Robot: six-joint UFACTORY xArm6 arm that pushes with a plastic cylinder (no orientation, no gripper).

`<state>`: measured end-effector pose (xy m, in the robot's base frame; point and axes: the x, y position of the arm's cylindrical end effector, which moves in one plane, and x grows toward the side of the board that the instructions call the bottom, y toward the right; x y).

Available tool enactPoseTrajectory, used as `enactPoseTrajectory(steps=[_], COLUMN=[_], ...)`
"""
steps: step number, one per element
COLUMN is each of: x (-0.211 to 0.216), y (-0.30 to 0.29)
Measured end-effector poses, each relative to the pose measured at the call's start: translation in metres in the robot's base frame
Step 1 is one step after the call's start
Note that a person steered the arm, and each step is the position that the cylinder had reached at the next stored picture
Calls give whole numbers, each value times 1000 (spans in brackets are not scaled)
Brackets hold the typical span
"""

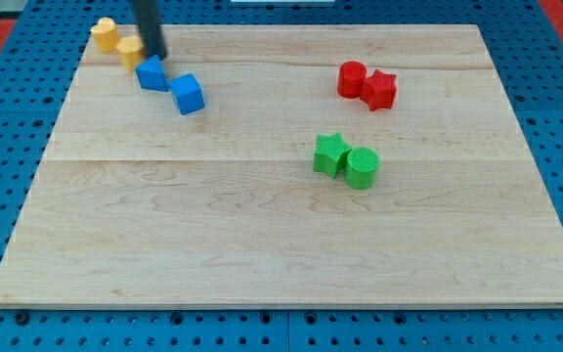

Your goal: Push the blue triangle above blue cube

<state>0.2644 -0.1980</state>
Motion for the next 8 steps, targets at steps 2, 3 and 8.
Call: enactPoseTrajectory(steps=[2, 3, 8], x=[61, 52, 34], y=[22, 12, -5])
